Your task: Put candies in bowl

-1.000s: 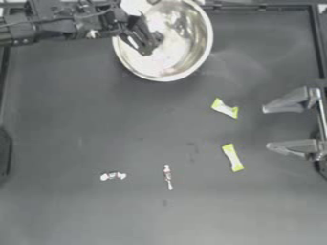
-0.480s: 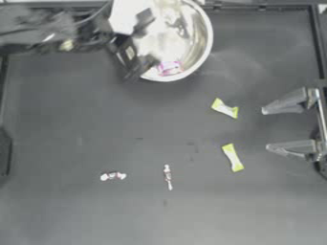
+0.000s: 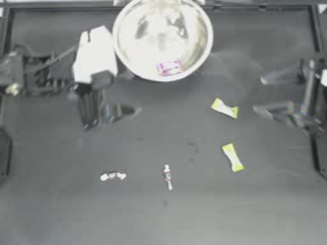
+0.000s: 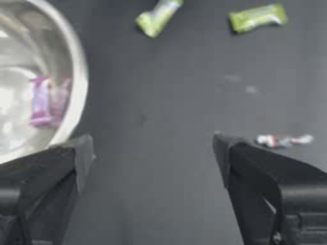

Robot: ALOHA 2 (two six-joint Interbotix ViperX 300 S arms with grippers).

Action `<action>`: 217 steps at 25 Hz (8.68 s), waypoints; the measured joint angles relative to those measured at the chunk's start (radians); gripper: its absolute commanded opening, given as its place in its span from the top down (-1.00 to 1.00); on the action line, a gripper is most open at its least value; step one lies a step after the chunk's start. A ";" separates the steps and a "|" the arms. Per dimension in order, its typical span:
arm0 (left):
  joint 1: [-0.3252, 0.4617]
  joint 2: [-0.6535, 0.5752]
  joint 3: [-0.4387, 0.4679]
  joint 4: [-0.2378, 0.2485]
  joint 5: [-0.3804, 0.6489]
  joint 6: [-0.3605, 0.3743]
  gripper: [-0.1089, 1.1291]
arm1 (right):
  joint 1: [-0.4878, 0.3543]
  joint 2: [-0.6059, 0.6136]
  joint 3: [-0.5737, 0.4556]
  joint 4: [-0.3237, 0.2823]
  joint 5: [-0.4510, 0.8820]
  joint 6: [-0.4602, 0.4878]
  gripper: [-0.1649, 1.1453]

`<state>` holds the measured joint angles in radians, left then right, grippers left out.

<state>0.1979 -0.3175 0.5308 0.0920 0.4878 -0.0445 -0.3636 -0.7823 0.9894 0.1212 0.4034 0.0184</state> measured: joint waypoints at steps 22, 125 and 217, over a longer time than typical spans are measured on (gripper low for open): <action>-0.103 -0.232 0.295 -0.005 -0.172 -0.110 -0.84 | -0.086 0.566 -0.227 -0.120 0.118 -0.043 -0.79; -0.121 -0.275 0.371 -0.011 -0.169 -0.158 -0.83 | -0.239 0.953 -0.690 -0.115 -0.061 -0.069 -0.88; -0.293 0.419 0.112 -0.095 0.048 -0.146 0.05 | 0.114 0.413 -0.351 0.063 -0.044 -0.057 -0.78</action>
<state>-0.0951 0.1012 0.6427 -0.0031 0.5354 -0.1902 -0.2500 -0.3697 0.6381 0.1841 0.3590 -0.0383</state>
